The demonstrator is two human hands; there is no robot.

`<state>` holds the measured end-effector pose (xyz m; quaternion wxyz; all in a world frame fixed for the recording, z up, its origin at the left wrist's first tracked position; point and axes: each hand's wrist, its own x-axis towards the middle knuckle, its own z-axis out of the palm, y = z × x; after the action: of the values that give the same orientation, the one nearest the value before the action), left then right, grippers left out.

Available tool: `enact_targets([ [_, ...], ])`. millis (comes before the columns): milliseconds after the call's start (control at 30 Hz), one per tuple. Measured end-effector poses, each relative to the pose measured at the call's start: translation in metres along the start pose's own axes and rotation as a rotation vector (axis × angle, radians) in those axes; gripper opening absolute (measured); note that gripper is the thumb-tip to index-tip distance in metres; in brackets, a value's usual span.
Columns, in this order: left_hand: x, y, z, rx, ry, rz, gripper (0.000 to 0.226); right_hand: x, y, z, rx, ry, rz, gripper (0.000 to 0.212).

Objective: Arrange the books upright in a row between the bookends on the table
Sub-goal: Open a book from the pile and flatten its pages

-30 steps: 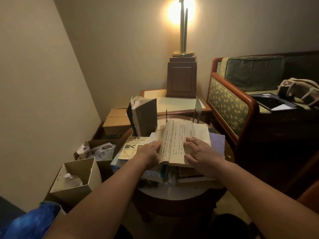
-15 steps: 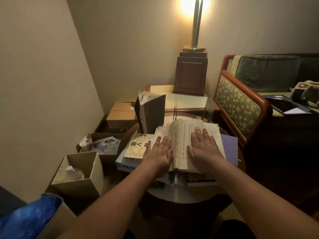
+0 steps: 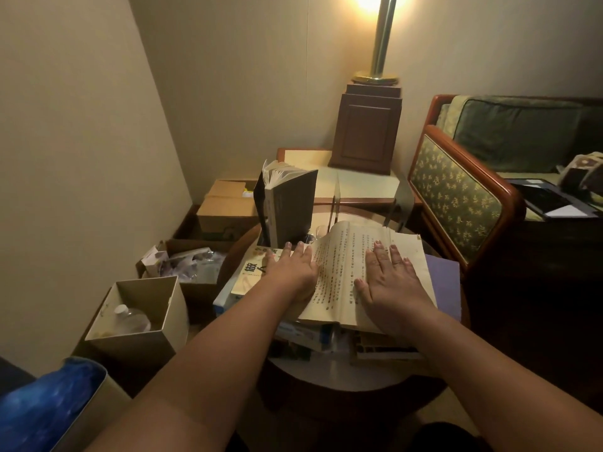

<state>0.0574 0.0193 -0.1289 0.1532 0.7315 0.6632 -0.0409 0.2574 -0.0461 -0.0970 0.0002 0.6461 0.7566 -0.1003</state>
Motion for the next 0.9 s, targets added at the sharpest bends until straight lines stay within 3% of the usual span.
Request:
enact_targets([
  [133, -0.004, -0.004, 0.005, -0.049, 0.052, 0.036, 0.062, 0.000, 0.000, 0.001, -0.006, -0.001, 0.007, 0.073],
  [200, -0.009, -0.007, 0.005, -0.036, 0.091, 0.141, 0.065, 0.000, 0.000, 0.000, 0.002, 0.007, 0.002, 0.073],
  [367, -0.032, -0.009, -0.001, 0.090, 0.134, 0.449, 0.095, 0.001, 0.002, 0.002, 0.014, 0.017, -0.010, 0.073],
  [567, -0.065, 0.004, -0.013, 0.124, 0.318, 0.685, 0.075, -0.001, 0.001, 0.002, 0.037, 0.040, -0.021, 0.073],
  [700, -0.085, 0.025, -0.021, 0.032, 0.299, 0.600, 0.055, 0.000, 0.003, 0.001, 0.060, 0.041, -0.031, 0.070],
  [800, -0.096, 0.043, -0.025, -0.068, 0.138, 0.399, 0.070, 0.002, 0.006, -0.004, 0.095, 0.033, -0.045, 0.068],
  [900, -0.102, 0.055, -0.032, -0.018, 0.087, 0.377, 0.078, -0.007, 0.011, -0.010, 0.214, 0.088, -0.071, 0.071],
])
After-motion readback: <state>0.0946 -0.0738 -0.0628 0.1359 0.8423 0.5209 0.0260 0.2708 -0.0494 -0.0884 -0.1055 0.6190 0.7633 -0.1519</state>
